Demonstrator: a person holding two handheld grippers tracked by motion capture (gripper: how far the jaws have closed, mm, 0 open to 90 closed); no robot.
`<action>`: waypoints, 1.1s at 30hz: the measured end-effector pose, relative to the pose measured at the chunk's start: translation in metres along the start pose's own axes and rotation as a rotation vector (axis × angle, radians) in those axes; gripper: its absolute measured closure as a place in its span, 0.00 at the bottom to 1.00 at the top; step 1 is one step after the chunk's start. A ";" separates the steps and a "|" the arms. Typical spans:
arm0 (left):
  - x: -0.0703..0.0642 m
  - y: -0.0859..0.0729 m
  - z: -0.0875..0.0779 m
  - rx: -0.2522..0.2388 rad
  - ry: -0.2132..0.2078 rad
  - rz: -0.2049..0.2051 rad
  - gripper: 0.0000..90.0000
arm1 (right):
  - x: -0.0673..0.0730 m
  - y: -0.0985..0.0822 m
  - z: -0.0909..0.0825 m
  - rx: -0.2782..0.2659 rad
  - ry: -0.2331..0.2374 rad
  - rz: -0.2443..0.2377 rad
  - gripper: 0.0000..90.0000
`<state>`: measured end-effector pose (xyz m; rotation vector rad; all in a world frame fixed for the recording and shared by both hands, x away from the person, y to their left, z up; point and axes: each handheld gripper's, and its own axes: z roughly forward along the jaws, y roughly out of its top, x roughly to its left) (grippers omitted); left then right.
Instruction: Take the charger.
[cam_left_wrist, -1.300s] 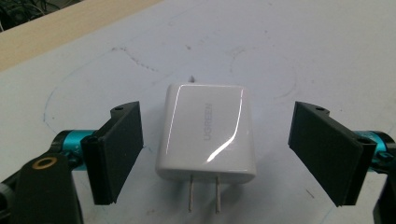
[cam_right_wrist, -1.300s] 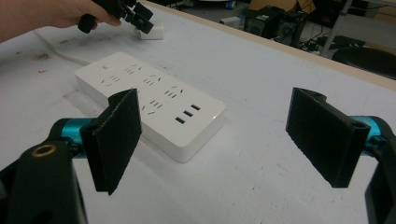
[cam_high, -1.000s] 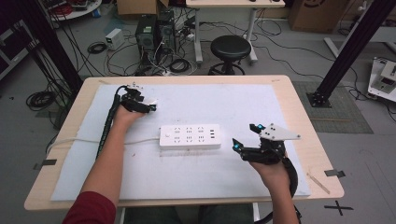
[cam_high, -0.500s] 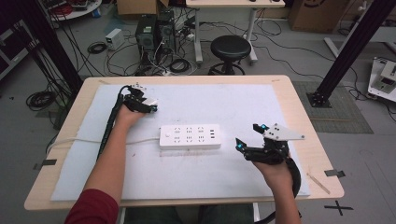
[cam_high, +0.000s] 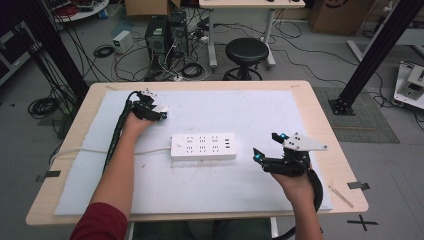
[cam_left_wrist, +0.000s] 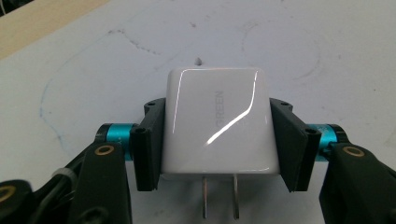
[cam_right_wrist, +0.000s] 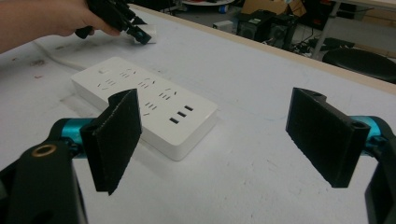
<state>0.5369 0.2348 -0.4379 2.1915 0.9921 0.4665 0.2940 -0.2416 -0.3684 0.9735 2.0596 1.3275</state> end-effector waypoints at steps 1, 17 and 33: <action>-0.001 0.001 -0.003 -0.005 -0.002 0.000 0.47 | 0.000 0.000 0.000 0.001 -0.001 0.001 0.21; -0.054 0.008 -0.123 -0.169 -0.076 0.085 0.47 | -0.007 0.008 -0.007 0.022 0.075 -0.007 0.21; -0.111 -0.031 -0.185 -0.223 -0.147 0.233 0.47 | 0.009 0.008 0.000 0.053 0.158 -0.043 0.21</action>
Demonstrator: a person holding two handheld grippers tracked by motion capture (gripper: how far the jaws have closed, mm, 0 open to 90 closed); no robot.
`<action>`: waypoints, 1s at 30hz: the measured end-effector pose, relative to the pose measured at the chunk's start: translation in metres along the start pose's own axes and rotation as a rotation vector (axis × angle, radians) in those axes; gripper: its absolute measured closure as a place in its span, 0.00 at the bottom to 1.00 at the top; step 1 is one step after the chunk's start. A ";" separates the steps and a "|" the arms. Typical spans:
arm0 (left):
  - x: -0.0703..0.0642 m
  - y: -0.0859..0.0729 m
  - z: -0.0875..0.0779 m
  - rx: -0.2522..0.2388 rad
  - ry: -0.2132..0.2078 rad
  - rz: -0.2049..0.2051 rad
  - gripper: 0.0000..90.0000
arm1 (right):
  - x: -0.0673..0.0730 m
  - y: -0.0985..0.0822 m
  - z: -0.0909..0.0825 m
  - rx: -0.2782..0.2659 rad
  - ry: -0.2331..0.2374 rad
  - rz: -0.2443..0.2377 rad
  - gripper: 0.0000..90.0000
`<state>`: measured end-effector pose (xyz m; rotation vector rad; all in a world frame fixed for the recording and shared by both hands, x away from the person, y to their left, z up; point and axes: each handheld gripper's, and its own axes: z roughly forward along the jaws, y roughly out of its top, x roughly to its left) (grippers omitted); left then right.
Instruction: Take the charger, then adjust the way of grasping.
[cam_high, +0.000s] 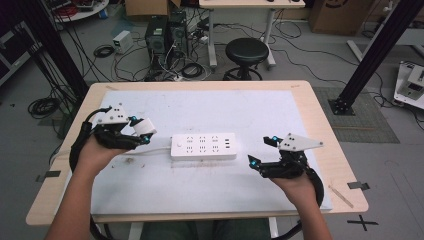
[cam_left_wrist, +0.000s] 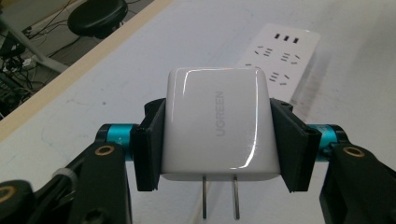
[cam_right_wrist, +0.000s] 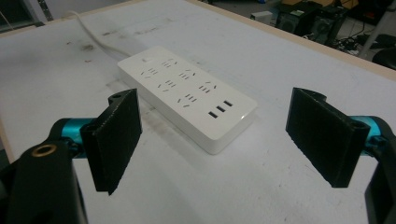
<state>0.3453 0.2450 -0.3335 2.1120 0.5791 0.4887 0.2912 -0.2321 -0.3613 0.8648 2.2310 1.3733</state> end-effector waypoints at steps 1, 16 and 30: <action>-0.002 -0.002 0.000 0.007 -0.012 0.015 0.47 | 0.000 0.001 0.001 0.003 -0.001 -0.011 0.21; -0.061 -0.010 0.026 -0.030 -0.159 0.186 0.47 | 0.025 0.005 0.024 0.043 0.130 -0.023 0.21; -0.126 0.000 0.052 -0.122 -0.146 0.372 0.47 | 0.052 -0.007 0.057 0.074 0.325 0.102 0.21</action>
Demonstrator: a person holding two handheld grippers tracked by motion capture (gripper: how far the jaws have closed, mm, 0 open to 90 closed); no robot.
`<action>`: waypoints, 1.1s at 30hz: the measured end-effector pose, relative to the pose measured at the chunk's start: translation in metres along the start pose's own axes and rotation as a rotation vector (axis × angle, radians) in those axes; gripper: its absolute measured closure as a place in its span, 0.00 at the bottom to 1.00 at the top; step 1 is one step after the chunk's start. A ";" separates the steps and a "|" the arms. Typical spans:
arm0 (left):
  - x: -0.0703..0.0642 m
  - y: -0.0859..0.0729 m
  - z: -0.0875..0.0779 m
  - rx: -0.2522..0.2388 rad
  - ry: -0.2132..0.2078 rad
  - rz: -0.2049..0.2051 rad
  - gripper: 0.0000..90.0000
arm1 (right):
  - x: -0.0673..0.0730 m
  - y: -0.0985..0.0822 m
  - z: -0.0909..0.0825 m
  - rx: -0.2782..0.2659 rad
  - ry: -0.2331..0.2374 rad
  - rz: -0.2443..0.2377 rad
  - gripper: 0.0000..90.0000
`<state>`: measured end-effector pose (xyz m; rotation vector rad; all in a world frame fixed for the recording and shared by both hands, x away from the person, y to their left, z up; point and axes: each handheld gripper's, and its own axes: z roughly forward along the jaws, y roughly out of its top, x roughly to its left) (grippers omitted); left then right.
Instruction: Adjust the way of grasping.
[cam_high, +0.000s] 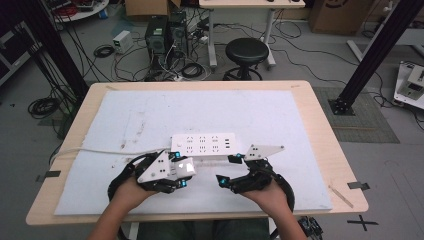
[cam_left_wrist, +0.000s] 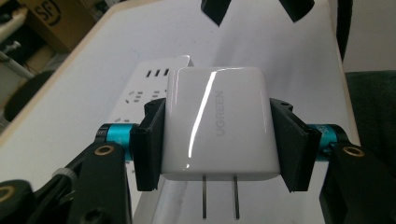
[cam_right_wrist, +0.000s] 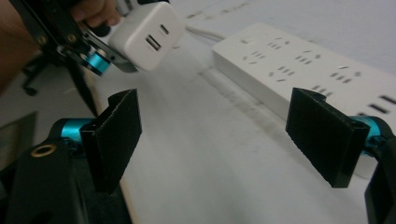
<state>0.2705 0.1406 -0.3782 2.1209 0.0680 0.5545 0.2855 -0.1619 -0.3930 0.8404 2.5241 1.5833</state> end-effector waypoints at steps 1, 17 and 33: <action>-0.003 0.002 0.001 -0.005 0.009 0.019 0.47 | 0.001 0.000 0.002 0.002 0.021 0.022 0.21; -0.040 0.012 0.011 -0.011 0.102 0.231 0.47 | 0.009 -0.003 0.024 -0.049 0.249 0.173 0.21; -0.046 0.021 0.015 -0.027 0.083 0.279 0.47 | 0.009 -0.007 0.044 -0.072 0.380 0.265 0.48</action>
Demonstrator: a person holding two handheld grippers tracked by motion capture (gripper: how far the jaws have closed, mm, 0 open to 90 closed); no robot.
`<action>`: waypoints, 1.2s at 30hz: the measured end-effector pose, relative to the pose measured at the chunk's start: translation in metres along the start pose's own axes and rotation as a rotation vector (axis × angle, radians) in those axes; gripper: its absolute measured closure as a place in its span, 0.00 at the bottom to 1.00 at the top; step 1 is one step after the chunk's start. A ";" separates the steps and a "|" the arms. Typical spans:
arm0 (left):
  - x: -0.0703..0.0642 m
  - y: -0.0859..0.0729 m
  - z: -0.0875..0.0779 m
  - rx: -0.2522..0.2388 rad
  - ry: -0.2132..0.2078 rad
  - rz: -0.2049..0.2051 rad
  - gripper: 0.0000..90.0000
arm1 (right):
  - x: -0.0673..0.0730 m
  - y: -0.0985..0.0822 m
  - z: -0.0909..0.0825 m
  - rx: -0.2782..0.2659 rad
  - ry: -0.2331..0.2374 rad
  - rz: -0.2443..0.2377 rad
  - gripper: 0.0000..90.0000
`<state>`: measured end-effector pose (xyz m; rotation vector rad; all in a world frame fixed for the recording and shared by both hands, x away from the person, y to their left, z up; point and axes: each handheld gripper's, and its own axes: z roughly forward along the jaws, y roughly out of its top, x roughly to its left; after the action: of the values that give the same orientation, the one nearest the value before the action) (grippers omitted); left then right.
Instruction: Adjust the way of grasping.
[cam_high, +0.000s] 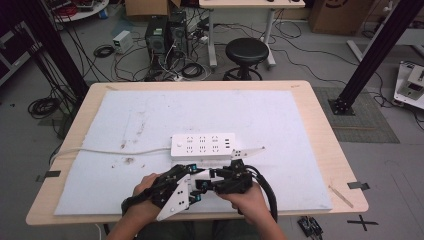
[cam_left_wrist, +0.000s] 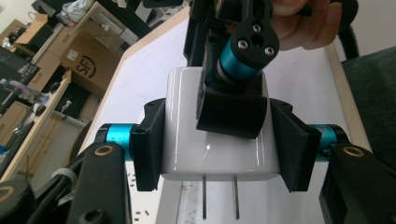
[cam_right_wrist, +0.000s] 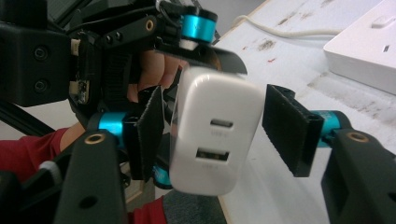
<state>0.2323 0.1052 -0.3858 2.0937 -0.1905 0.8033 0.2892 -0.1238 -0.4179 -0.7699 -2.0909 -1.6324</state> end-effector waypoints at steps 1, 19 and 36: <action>0.000 0.000 0.000 0.001 0.008 0.002 0.47 | -0.001 0.000 0.000 -0.001 0.008 -0.001 0.49; 0.002 -0.001 0.006 0.025 0.018 0.005 0.41 | -0.012 -0.003 0.000 0.007 0.085 0.062 0.70; 0.054 -0.033 -0.037 0.025 0.018 -0.368 0.17 | -0.017 0.008 -0.038 -0.096 -0.113 -0.021 0.70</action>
<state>0.2704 0.1626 -0.3592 2.0601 0.2112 0.6021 0.3060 -0.1622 -0.4128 -0.8933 -2.1159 -1.7486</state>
